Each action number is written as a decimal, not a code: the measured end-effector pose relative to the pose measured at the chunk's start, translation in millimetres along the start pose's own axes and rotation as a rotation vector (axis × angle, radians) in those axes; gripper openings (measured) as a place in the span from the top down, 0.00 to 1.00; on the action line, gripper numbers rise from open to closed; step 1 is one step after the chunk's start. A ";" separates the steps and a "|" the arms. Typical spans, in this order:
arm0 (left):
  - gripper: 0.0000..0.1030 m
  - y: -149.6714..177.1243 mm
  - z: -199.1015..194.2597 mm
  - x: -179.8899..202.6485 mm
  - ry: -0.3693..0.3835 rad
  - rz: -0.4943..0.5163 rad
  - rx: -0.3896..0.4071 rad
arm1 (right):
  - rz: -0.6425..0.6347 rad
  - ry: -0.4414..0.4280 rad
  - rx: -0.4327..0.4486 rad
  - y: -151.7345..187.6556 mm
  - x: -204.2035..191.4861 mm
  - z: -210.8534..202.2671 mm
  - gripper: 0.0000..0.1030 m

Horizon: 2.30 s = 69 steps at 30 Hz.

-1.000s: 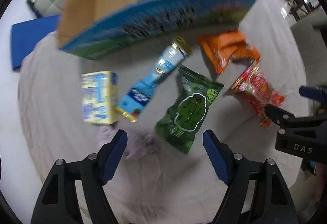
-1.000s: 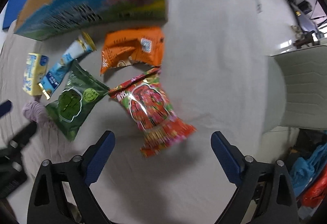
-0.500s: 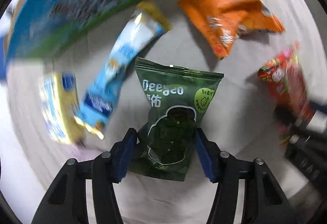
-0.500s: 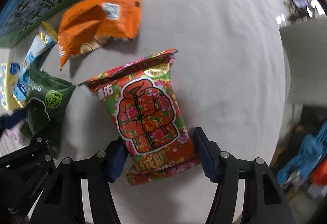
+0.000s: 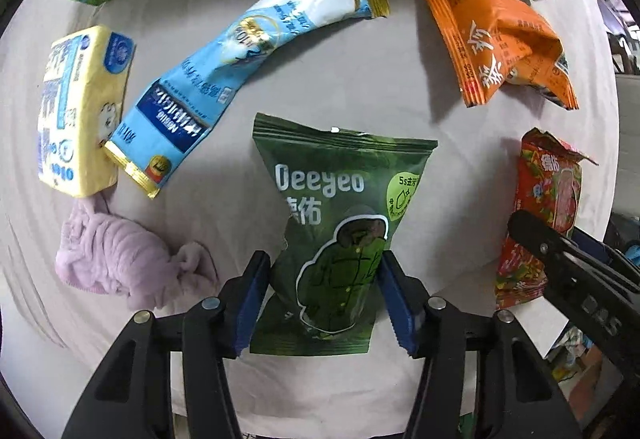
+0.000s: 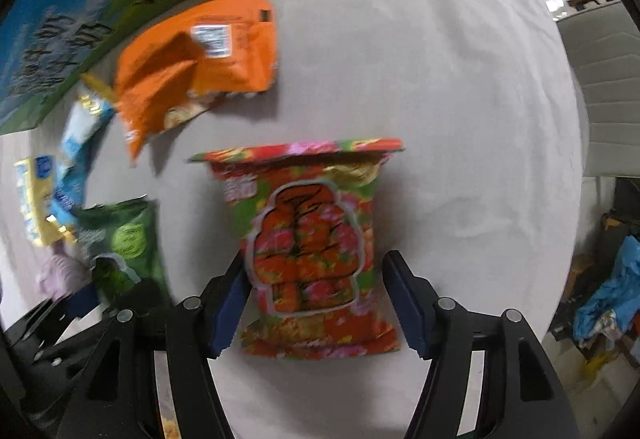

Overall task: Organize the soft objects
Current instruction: 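Grasp the green Deeyeo bag with the left gripper while the right grasps the red floral bag, then carry both bags into the box and open both grippers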

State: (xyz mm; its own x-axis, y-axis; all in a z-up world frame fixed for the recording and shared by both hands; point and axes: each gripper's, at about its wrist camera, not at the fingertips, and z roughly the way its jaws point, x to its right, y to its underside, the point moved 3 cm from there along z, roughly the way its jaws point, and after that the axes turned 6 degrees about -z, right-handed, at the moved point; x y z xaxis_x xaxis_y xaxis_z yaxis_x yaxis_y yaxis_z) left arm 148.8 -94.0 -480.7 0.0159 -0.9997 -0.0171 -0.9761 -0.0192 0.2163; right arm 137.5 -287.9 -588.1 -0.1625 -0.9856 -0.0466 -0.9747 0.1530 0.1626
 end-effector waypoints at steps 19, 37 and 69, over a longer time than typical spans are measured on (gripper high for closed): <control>0.63 47.0 -97.1 0.0 0.128 -0.032 0.158 | -0.098 -0.077 0.057 42.3 -30.4 0.4 0.53; 0.62 12.1 -254.9 -11.7 0.213 -0.008 0.413 | -0.212 -0.191 0.296 17.8 -47.5 -207.9 0.53; 0.62 -298.5 -149.0 -7.6 0.339 0.057 0.112 | -0.135 -0.046 0.248 -289.5 -129.7 -126.4 0.53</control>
State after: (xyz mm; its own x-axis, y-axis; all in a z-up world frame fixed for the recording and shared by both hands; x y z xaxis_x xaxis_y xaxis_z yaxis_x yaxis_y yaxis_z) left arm 472.3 -82.7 -399.6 0.0132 -0.9470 0.3211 -0.9949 0.0196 0.0987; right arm 460.2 -213.5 -504.5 -0.0296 -0.9949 -0.0968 -0.9948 0.0387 -0.0940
